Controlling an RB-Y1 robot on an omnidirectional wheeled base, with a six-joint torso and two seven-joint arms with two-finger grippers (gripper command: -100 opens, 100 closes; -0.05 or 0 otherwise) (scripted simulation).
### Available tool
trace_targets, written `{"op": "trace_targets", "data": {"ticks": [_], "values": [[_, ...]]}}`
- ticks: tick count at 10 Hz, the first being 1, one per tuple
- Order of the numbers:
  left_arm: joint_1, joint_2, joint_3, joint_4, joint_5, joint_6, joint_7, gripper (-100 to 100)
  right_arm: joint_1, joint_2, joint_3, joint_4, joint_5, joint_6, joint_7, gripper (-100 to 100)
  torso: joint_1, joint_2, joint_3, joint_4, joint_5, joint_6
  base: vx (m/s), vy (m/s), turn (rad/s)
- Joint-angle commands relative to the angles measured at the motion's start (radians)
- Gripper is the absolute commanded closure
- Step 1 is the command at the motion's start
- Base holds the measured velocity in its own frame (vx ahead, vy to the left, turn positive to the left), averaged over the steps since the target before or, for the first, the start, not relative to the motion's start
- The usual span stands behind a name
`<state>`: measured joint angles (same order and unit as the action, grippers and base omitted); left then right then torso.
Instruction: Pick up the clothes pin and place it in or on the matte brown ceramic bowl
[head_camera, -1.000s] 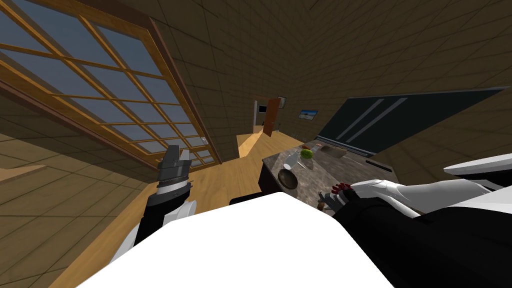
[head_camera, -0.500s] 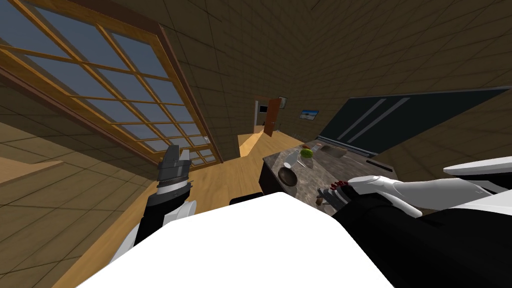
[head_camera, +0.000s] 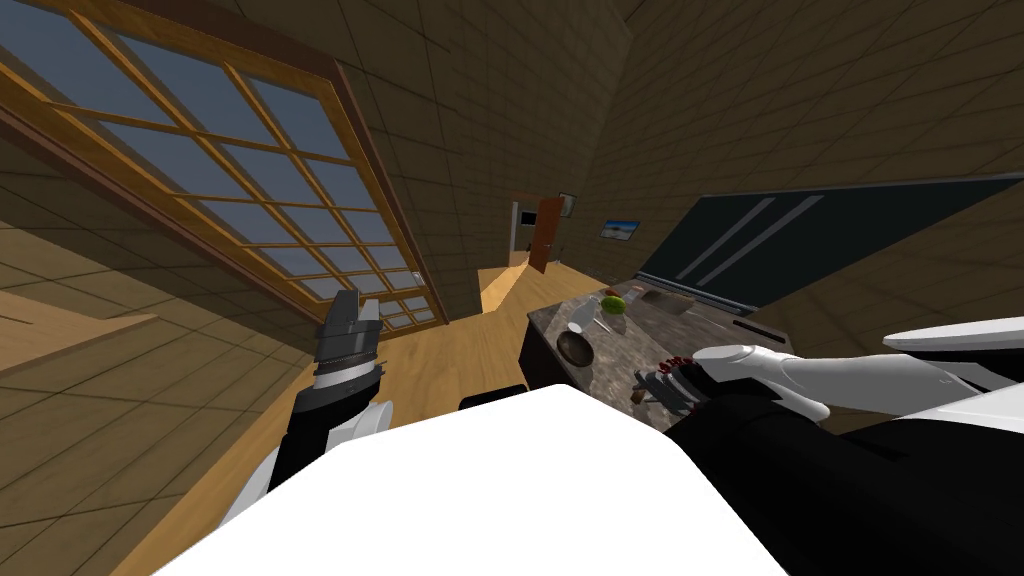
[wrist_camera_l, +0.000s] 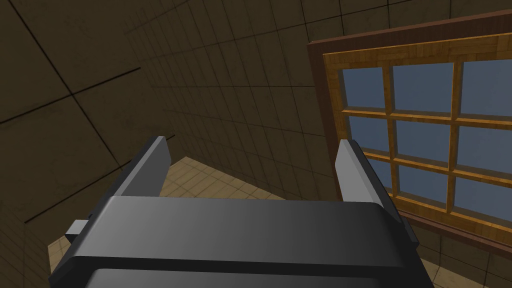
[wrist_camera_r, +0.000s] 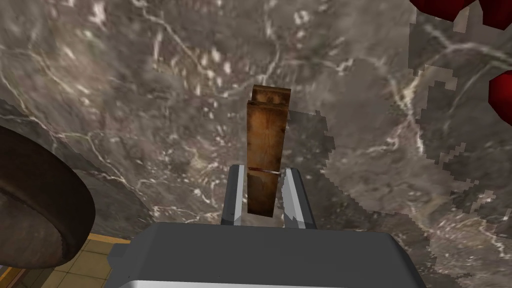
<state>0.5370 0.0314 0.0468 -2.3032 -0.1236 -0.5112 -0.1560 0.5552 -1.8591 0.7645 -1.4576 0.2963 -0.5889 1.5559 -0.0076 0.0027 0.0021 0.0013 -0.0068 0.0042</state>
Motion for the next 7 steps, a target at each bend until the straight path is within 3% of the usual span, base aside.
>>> {"op": "trace_targets", "data": {"ticks": [1,2,5,6,7], "values": [[0.000,0.000,0.000,0.000,0.000,0.000,0.000,0,-0.043,0.016,0.005,0.040,0.050,-0.038,-0.050,100,0.000,0.000,0.000,0.000,0.000,0.000,-0.040,0.022,0.029],[0.000,0.000,0.000,0.000,0.000,0.000,0.000,0,-0.043,0.016,0.005,0.040,0.068,-0.038,-0.074,100,0.000,-0.001,0.000,0.000,0.000,-0.001,-0.037,0.019,0.027],[0.000,0.000,0.000,0.000,0.000,0.000,0.000,0,-0.113,0.039,0.014,0.107,0.153,-0.101,-0.158,100,0.000,0.000,0.000,0.000,0.000,0.000,-0.050,0.024,0.025],[0.000,0.000,0.000,0.000,0.000,0.000,0.000,0,-0.113,0.039,0.014,0.107,0.167,-0.101,-0.178,100,0.000,0.000,0.000,0.000,0.000,0.000,-0.038,0.018,0.019],[0.000,0.000,0.000,0.000,0.000,0.000,0.000,0,-0.108,0.038,0.013,0.105,0.155,-0.098,-0.159,100,0.000,-0.001,-0.001,-0.001,0.000,0.000,-0.014,0.005,0.002]]}}
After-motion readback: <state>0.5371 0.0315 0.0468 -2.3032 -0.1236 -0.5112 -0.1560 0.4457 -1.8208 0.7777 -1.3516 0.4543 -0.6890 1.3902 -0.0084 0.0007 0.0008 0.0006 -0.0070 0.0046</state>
